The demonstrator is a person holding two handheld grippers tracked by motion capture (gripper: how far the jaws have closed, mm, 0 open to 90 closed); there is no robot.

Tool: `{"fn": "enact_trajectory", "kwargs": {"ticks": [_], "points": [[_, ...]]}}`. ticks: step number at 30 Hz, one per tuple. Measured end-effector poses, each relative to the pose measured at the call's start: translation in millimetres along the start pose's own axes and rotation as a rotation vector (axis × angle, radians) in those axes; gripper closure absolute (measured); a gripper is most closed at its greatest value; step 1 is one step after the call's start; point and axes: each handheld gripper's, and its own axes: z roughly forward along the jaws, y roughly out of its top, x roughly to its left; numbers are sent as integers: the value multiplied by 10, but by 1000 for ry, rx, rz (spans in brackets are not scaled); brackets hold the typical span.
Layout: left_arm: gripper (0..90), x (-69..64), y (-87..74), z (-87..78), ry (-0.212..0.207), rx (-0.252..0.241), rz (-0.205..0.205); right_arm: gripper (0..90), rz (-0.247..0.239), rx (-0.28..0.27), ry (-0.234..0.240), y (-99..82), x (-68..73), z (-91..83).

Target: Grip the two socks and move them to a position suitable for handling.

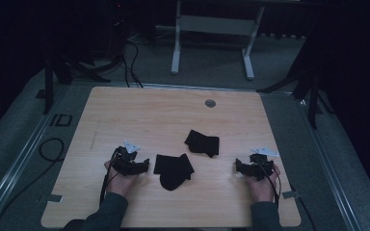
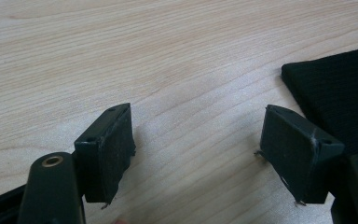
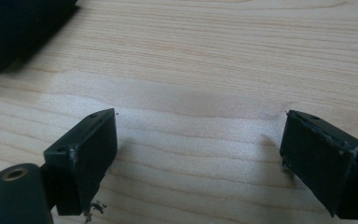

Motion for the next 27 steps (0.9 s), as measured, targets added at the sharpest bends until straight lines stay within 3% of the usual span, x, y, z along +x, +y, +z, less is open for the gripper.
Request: {"fn": "enact_trajectory", "kwargs": {"ticks": [9, 17, 27], "points": [[259, -8, 6, 0, 3, 5, -3, 158, 5, 13, -3, 2, 28, -30], [260, -17, 7, -2, 2, 7, -2, 382, -16, 45, 13, 25, 67, -111], [260, -22, 6, -4, 4, 9, -5, 525, -132, 60, 42, 59, 272, -164]]}}
